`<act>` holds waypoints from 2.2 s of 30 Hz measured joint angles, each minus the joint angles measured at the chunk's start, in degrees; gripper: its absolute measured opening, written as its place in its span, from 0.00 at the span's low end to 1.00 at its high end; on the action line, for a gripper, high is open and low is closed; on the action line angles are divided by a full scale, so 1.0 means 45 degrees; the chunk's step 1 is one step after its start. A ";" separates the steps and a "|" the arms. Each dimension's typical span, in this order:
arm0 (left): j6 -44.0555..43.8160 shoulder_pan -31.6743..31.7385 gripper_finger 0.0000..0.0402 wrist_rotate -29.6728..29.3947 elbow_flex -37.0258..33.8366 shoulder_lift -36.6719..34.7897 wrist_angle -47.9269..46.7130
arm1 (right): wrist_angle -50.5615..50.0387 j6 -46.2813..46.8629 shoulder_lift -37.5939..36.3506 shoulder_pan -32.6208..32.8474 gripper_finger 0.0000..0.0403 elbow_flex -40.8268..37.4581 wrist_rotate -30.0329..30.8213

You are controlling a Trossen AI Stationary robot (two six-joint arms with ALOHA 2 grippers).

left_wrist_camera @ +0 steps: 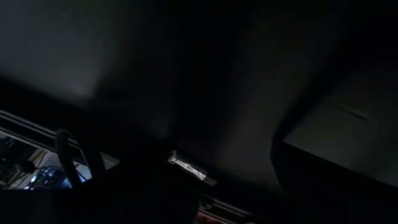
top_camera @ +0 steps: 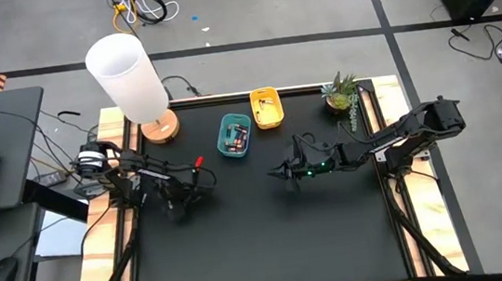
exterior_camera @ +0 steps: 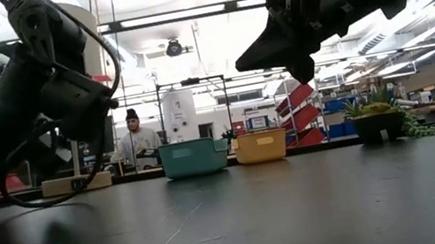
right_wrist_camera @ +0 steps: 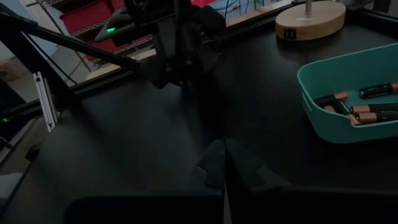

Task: Sort batteries
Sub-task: Put the silver black battery into the yellow bin

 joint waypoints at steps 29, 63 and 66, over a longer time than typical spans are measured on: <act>0.1812 0.1700 0.62 0.1015 -0.1904 -0.0019 0.0557 | 0.0126 -0.0436 0.0000 0.0272 0.00 0.0000 -0.0385; 0.0151 0.2614 0.52 0.2828 -0.2118 0.0004 0.0816 | 0.0261 -0.1001 0.0000 0.0529 0.00 0.0000 -0.1069; 0.0422 0.2603 0.46 0.2950 -0.1904 0.0010 0.0837 | 0.0286 -0.1024 0.0000 0.0529 0.00 0.0000 -0.1073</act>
